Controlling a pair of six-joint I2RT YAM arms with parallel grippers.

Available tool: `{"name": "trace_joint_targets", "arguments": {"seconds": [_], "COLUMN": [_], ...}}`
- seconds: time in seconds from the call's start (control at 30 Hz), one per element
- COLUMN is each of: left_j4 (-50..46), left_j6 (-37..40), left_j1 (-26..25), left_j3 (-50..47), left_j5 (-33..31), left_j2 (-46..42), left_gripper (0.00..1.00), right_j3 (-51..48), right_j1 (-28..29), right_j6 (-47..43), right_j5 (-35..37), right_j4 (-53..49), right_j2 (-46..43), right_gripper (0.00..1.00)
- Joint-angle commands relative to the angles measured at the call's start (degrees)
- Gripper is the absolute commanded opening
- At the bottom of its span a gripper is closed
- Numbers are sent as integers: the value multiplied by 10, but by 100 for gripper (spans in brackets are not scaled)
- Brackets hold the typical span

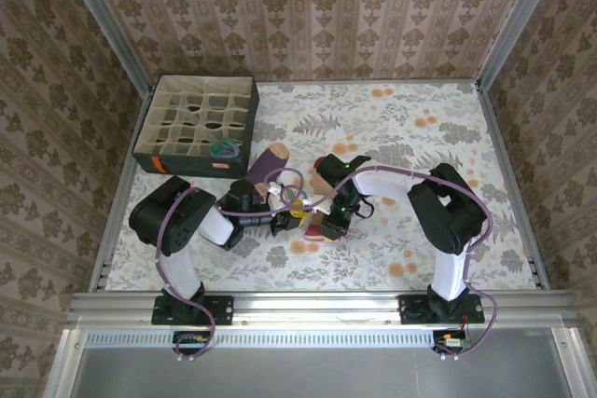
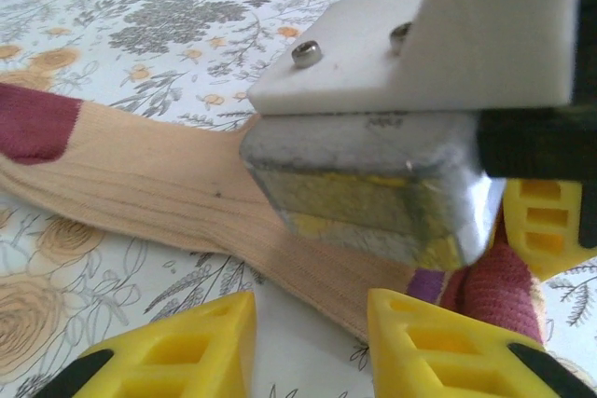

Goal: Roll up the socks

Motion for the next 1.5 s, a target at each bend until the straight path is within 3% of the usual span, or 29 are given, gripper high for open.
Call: {"name": "trace_joint_targets", "arguments": {"seconds": [0.0, 0.13, 0.27, 0.67, 0.83, 1.27, 1.47], "left_j4": [36, -66, -205, -345, -351, -391, -425], "left_j6": [48, 99, 159, 210, 206, 226, 239], "left_j1": [-19, -39, -62, -86, -91, -94, -94], "left_j3": [-17, -14, 9, 40, 54, 122, 159], "left_j5": [12, 3, -7, -13, -20, -21, -1], "left_j2": [-21, -63, -109, -176, -173, -111, -63], "left_gripper": [35, 37, 38, 42, 44, 44, 36], "right_j3": [13, 33, 28, 9, 6, 4, 3], "right_j1": [-23, -31, -36, -54, -61, -61, -61], "right_j6": [71, 95, 106, 127, 143, 129, 128], "right_j5": [35, 77, 66, 23, -18, -29, -36], "right_j4": [-41, -61, -45, -11, 5, -8, -7], "right_j2": [47, 74, 71, 53, 52, 55, 54], "right_gripper": [0, 0, 0, 0, 0, 1, 3]}}
